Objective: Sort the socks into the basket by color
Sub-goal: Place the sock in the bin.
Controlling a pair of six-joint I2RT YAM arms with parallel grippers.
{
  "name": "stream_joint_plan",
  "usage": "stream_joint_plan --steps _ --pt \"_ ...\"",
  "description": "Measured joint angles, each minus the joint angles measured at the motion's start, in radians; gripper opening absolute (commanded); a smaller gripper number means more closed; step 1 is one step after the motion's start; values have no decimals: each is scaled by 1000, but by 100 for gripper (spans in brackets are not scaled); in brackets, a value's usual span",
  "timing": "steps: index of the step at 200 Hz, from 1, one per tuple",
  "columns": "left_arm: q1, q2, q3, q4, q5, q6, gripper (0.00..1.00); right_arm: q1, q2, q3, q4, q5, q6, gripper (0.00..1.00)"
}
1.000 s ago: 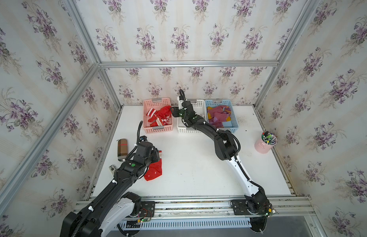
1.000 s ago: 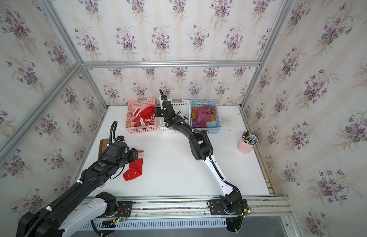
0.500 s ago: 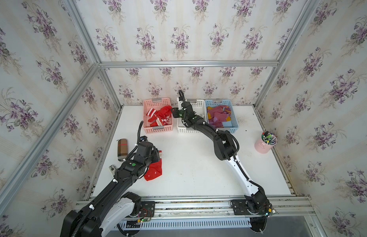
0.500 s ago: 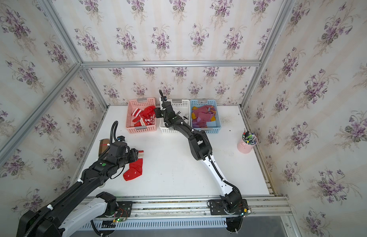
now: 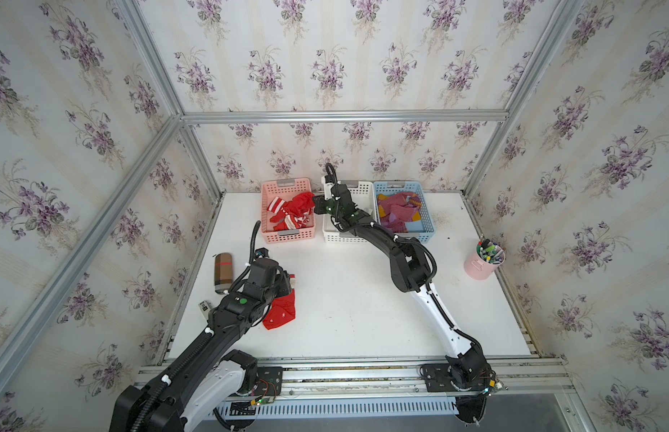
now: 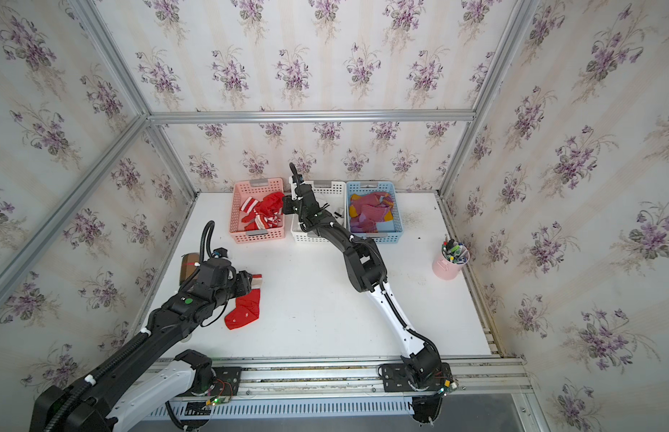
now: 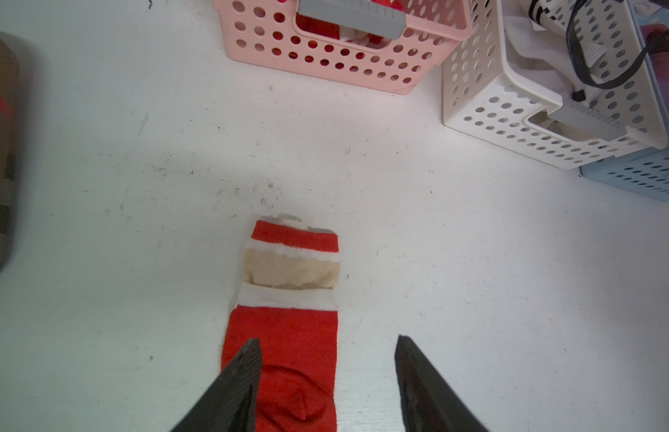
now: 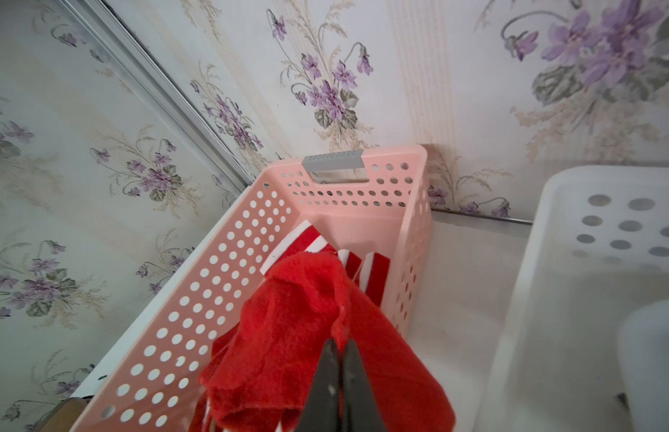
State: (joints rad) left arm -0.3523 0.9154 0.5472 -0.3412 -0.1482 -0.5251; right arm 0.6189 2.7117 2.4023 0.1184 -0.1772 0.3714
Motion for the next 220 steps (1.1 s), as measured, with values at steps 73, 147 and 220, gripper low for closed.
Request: stream_joint_plan --steps 73,147,220 --pt "0 -20 10 -11 -5 4 59 4 -80 -92 130 -109 24 0" --pt "2 -29 13 -18 -8 8 59 13 -159 -103 347 -177 101 0" --pt "2 -34 13 -18 -7 8 59 52 -97 -109 382 -233 134 0"
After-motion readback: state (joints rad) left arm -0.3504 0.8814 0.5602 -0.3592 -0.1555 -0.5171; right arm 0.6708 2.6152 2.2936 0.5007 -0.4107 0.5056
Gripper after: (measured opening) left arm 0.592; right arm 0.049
